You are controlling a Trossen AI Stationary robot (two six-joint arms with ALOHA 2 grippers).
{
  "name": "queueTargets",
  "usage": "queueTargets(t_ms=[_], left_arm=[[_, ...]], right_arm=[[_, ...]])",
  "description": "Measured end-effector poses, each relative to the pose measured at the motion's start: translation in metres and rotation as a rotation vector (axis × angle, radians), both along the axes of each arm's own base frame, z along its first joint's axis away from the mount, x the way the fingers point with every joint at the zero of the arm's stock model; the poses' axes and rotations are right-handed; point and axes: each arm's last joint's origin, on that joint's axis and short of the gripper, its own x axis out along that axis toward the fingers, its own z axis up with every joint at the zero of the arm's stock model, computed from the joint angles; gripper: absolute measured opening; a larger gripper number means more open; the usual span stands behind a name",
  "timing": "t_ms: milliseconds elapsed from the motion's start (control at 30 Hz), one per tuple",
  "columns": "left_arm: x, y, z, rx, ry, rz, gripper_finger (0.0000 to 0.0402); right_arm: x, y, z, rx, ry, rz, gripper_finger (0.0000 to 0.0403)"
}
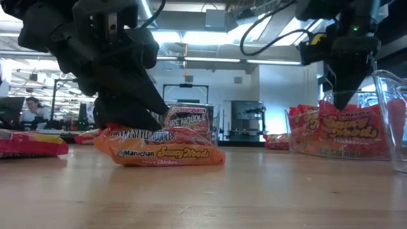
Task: Sort Maruchan noodles
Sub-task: Adjust the orange noodle pack on the middle transparent bin
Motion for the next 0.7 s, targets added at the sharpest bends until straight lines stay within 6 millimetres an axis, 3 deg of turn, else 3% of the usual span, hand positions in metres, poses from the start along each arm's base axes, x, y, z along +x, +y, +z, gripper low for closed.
queueTargets(t_ms=[400,500,700], left_arm=[[0.0,-0.001,0.0,0.007,-0.003,0.004,0.0185],[0.0,-0.001,0.0,0.007,-0.003,0.004,0.0185],[0.0,-0.001,0.0,0.008,-0.004,0.004,0.0185]], right_arm=[[0.012,-0.001,-0.019,-0.068,0.083,-0.006,0.0202],[0.012,-0.001,-0.02,-0.07,0.084,0.002,0.0162],[0.012,-0.001,-0.019,-0.118,0.09,0.063,0.0022]])
